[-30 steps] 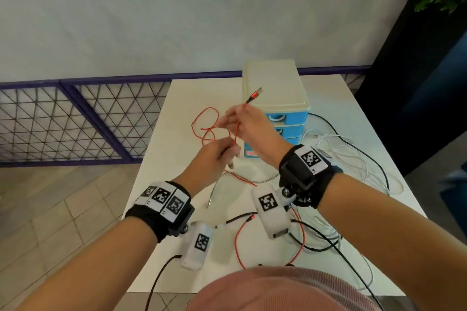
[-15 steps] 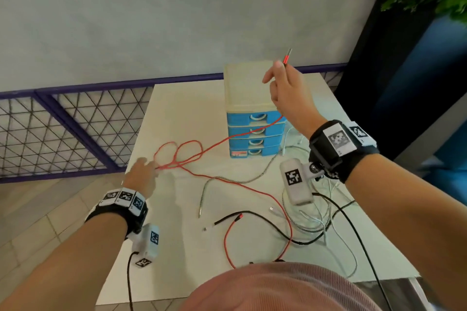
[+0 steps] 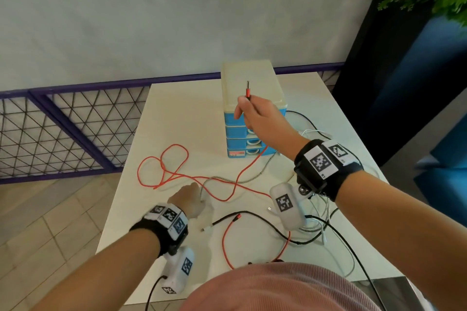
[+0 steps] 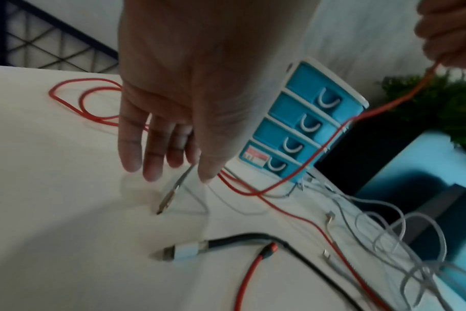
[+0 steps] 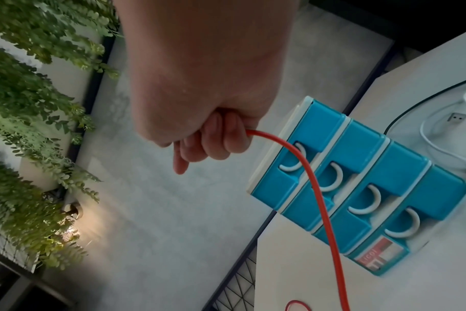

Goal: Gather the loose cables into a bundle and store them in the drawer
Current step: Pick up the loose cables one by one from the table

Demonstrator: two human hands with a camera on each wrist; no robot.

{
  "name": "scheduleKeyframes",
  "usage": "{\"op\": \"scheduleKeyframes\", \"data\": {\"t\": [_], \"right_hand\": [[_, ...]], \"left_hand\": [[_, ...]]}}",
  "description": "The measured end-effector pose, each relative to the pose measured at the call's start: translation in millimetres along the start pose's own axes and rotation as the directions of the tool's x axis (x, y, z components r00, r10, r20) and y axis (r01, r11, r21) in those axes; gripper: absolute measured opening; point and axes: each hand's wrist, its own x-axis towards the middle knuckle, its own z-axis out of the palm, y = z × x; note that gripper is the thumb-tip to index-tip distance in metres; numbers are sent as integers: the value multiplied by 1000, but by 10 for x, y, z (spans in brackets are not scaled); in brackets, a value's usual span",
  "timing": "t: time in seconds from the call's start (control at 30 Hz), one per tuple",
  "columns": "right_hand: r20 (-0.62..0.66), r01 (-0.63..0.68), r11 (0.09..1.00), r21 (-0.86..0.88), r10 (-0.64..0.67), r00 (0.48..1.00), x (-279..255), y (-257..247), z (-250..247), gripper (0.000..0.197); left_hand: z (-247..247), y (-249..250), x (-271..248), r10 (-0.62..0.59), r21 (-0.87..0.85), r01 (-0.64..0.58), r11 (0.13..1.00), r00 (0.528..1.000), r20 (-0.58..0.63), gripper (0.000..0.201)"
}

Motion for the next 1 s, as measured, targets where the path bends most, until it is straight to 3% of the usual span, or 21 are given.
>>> {"op": "scheduleKeyframes", "data": {"t": [0.07, 0.2, 0.33, 0.5, 0.6, 0.7, 0.9, 1.0], "right_hand": [[10, 11, 1000, -13, -11, 1000, -16, -2, 24, 34], [-44, 44, 999, 24, -43, 998, -33, 27, 33, 32], [-109, 8, 998, 62, -1, 994, 47, 10, -27, 30], [-99, 10, 994, 104, 0, 995, 107, -84, -55, 19], [-64, 21, 996, 83, -16, 998, 95, -116, -67, 16], [-72, 31, 997, 73, -26, 997, 94, -114, -91, 14], [-101, 20, 997, 70, -12, 995, 176, -79, -79, 14], [-43, 14, 989, 147, -8, 999, 215, -117, -2, 11]], "left_hand": [[85, -19, 54, -35, 29, 36, 999, 999, -23, 40], [115, -108, 93, 0, 69, -5, 998, 997, 80, 28], [-71, -140, 58, 30, -35, -30, 999, 999, 15, 14], [33, -98, 70, 66, -22, -66, 998, 998, 12, 33], [171, -94, 71, 120, 21, -119, 993, 992, -43, 27], [-44, -47, 19, 179, 89, -171, 981, 979, -96, 10], [-1170, 136, -330, 406, -134, -480, 867, 836, -369, 8], [-1655, 331, -596, 470, -337, -610, 717, 781, -412, 4]]}}
